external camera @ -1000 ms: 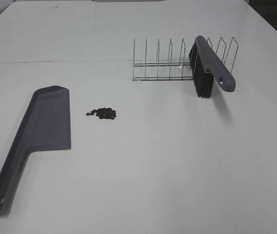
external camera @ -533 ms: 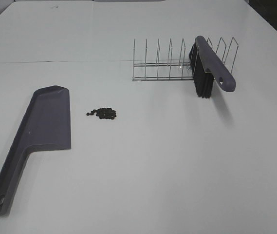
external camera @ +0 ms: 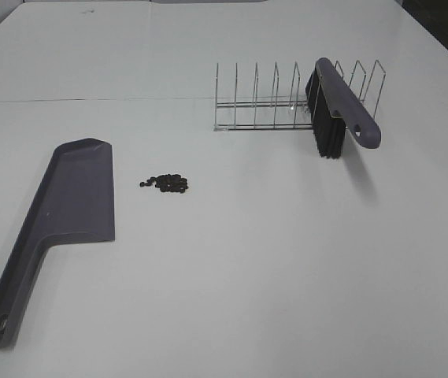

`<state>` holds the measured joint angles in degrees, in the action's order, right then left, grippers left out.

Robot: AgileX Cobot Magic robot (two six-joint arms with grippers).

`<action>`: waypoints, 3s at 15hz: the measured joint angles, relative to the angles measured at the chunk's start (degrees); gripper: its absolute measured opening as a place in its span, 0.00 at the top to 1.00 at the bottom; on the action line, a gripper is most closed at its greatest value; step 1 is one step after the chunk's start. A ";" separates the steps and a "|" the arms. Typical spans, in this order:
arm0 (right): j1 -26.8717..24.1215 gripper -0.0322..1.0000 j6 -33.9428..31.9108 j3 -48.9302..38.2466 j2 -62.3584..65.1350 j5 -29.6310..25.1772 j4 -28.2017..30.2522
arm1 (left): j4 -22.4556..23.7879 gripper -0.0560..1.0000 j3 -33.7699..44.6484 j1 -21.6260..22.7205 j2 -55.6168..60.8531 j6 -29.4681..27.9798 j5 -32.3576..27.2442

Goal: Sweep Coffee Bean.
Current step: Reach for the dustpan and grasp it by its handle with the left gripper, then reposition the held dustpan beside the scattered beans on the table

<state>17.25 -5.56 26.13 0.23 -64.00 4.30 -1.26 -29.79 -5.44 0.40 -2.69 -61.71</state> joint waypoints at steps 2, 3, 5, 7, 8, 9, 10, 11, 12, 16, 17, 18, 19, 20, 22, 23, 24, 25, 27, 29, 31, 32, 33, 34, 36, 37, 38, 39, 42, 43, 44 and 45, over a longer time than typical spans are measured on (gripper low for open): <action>0.00 0.07 0.00 0.00 0.00 0.00 0.00 | 0.00 0.21 0.00 0.00 0.00 0.06 0.00; 0.00 0.07 0.00 0.00 0.00 0.00 0.00 | 0.00 0.21 0.00 0.00 0.00 0.06 0.00; 0.00 0.07 0.00 0.00 0.00 0.00 0.00 | 0.00 0.21 0.00 0.00 0.00 0.06 0.00; 0.00 0.07 0.00 0.00 0.00 0.00 0.00 | 0.06 0.21 0.00 0.00 -2.01 -0.23 0.00; 0.00 0.07 0.00 0.00 0.00 0.00 0.00 | 0.17 0.21 0.00 0.00 -4.81 -0.63 0.00; 0.00 0.07 0.00 0.00 0.00 0.00 0.00 | 0.34 0.21 0.00 0.00 -9.34 -0.92 0.00; 0.00 0.07 0.00 0.00 0.00 0.00 0.00 | 0.40 0.21 0.06 0.00 -13.29 -1.60 0.00; 0.00 0.07 0.00 0.00 0.00 0.00 0.00 | 0.69 0.21 0.06 0.00 -17.65 -2.86 0.00; 0.00 0.07 0.00 0.00 0.00 0.00 0.00 | 0.86 0.21 0.06 0.00 -21.77 -4.13 0.00; 0.00 0.07 0.00 0.00 0.00 0.00 0.00 | 0.63 0.21 -1.38 0.00 -37.87 -8.37 1.83; 0.00 0.07 0.00 0.00 0.00 0.00 0.00 | -0.34 0.21 -2.12 0.00 -42.28 -8.82 3.78; 0.00 0.07 0.00 0.00 0.00 0.00 0.00 | -2.29 0.21 -2.81 0.00 -47.21 -8.88 6.07; 0.00 0.07 0.00 0.00 0.00 0.00 0.00 | -4.81 0.22 -3.44 0.00 -51.85 -9.00 8.08; 0.00 0.07 0.00 0.00 0.00 0.00 0.00 | -9.22 0.22 -5.10 -0.06 -62.22 -8.82 11.86; 0.00 0.07 0.00 0.00 0.00 0.00 0.00 | -9.68 0.22 -7.16 -1.15 -69.73 -8.77 14.50; 0.00 0.07 0.00 0.00 0.00 0.00 0.00 | -9.74 0.22 -8.82 -2.12 -74.71 -8.77 15.99; 0.00 0.07 0.00 0.00 0.00 0.00 0.00 | -9.74 0.22 -10.43 -3.09 -78.95 -8.82 17.53; 0.00 0.07 0.00 0.00 0.00 0.00 0.00 | -9.80 0.22 -12.32 -4.18 -83.42 -9.11 19.08; 0.00 0.07 0.00 0.00 0.00 0.00 0.00 | -9.85 0.22 -15.30 -5.73 -90.93 -9.91 21.03; 0.00 0.07 0.00 0.00 0.00 0.00 0.00 | -9.97 0.22 -16.90 -5.96 -96.43 -10.54 22.29; 0.00 0.07 0.00 0.00 0.00 0.00 0.00 | -9.97 0.22 -17.42 -6.02 -103.42 -11.69 26.87; 0.00 0.07 0.00 0.00 0.00 0.00 0.00 | -9.97 0.22 -17.48 -6.02 -105.02 -11.80 28.02; 0.00 0.07 0.00 0.00 0.00 0.00 0.00 | -9.97 0.22 -17.48 -6.02 -105.60 -11.80 28.59; 0.00 0.07 0.00 0.00 0.00 0.00 0.00 | -9.97 0.22 -17.48 -6.02 -106.74 -11.80 29.62; 0.00 0.07 0.00 0.00 0.00 0.00 0.00 | -9.85 0.24 -17.88 -6.02 -107.83 -11.86 30.88; 0.00 0.07 0.00 0.00 0.00 0.00 0.00 | -9.80 0.29 -17.99 -6.02 -108.06 -11.86 32.43; 0.00 0.07 0.00 0.00 0.00 0.00 0.00 | -9.68 0.35 -18.05 -6.02 -108.12 -11.86 33.23; 0.00 0.07 0.00 0.00 0.00 0.00 0.00 | -9.57 0.45 -18.11 -6.02 -108.35 -11.69 33.58; 0.00 0.07 0.00 0.00 0.00 0.00 0.00 | -8.48 0.64 -18.11 -6.02 -108.52 -10.31 33.75; 0.00 0.07 0.00 0.00 0.00 0.00 0.00 | -7.79 0.64 -18.11 -6.07 -108.52 -10.26 33.46; 0.00 0.07 -0.11 0.00 0.00 0.00 0.00 | -6.82 0.64 -18.11 -6.19 -108.52 -10.20 33.12; 0.00 0.07 -0.46 0.00 0.00 0.00 0.00 | -6.02 0.64 -18.16 -6.19 -108.52 -9.91 32.89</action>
<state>17.25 -6.02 26.13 0.23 -64.00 4.30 -7.28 -47.96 -11.63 -108.12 -12.61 -28.82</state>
